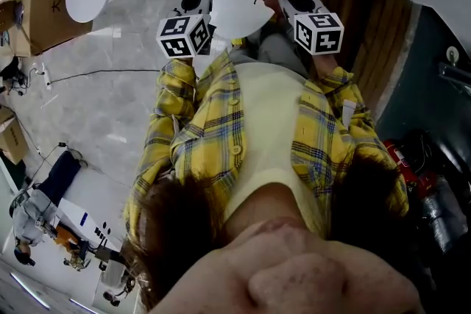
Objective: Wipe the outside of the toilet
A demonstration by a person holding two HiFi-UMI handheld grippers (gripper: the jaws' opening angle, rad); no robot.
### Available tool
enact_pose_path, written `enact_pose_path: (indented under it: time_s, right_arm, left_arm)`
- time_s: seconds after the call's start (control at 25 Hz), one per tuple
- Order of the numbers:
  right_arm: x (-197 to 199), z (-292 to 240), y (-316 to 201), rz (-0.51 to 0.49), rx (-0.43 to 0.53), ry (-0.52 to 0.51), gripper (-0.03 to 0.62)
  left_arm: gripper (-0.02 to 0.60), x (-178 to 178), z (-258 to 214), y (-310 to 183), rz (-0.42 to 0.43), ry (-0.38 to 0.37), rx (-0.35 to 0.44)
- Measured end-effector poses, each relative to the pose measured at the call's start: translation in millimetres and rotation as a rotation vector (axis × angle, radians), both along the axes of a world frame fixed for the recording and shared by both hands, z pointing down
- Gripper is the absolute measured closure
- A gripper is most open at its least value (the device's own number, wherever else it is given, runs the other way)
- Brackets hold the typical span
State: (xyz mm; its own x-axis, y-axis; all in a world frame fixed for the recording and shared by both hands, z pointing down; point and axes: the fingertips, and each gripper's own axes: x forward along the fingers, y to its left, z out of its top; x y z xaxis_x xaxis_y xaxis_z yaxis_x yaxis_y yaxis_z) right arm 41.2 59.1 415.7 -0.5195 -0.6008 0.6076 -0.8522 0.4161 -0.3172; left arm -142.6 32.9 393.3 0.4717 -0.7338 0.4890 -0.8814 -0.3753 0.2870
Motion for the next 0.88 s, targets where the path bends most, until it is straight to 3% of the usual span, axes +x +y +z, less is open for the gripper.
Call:
enact_pose_path:
  time_s: [0.32,0.56,0.88]
  right_arm:
    - [-4,-17,4,0.037,0.04,-0.017,0.474]
    - [-7,-28,10,0.074,0.091,-0.003,0.476]
    - [-20,-37,19,0.099,0.115,-0.009,0.476]
  left_arm:
    - [0.574,-10,-8,12,-0.058,0.021,-0.036]
    - [0.574,-20,-20,23,-0.068,0.008,0.016]
    - [0.574,-38,-25,32,-0.077,0.001,0.025]
